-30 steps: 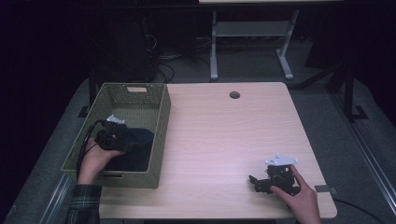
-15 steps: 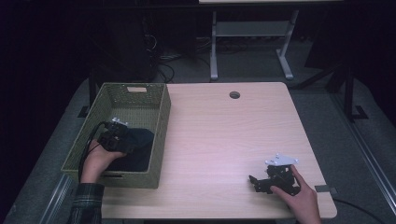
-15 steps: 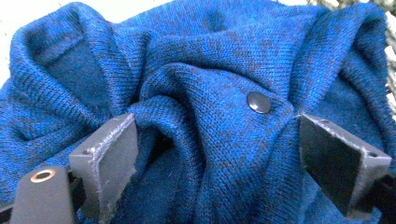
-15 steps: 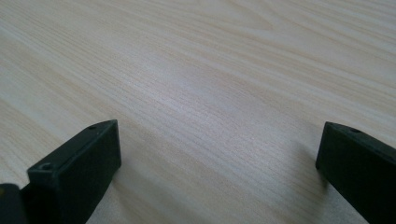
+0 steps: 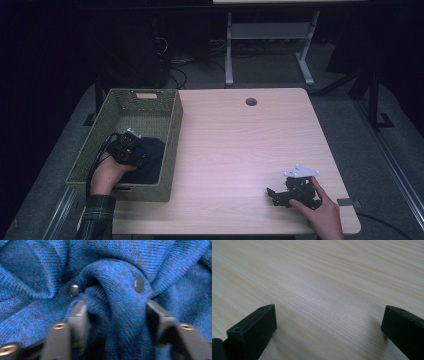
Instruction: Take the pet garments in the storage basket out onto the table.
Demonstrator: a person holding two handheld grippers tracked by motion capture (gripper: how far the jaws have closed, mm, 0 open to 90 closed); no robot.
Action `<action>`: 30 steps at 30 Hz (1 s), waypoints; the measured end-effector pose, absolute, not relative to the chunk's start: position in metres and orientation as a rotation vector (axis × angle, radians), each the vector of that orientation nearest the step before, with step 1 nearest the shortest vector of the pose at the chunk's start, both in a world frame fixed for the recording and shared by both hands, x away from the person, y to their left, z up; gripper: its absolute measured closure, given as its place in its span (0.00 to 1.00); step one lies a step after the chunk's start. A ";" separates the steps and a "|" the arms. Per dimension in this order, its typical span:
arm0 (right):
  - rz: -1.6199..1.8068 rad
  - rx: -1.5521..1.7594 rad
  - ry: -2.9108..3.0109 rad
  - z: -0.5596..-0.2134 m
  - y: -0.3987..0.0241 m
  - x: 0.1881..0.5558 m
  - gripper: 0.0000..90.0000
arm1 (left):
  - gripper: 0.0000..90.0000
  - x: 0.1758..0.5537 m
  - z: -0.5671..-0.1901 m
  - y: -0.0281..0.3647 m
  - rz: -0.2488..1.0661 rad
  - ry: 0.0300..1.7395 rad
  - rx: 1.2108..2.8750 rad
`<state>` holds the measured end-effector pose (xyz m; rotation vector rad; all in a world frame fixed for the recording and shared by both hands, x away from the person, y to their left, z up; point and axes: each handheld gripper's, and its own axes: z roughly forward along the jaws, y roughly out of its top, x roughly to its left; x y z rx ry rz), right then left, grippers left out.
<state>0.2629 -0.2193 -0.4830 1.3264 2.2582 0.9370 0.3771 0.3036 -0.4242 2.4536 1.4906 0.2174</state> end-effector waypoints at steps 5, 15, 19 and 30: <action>0.937 1.324 2.259 -0.483 -0.219 0.263 0.00 | 0.67 0.378 -0.422 0.302 0.207 1.464 2.483; 0.937 1.327 2.258 -0.483 -0.219 0.263 0.00 | 0.72 0.376 -0.399 0.313 0.230 1.413 2.313; 0.937 1.326 2.258 -0.483 -0.219 0.263 0.00 | 0.72 0.373 -0.389 0.318 0.229 1.377 2.244; 0.937 1.327 2.259 -0.483 -0.219 0.263 0.00 | 0.73 0.357 -0.351 0.337 0.276 1.282 1.987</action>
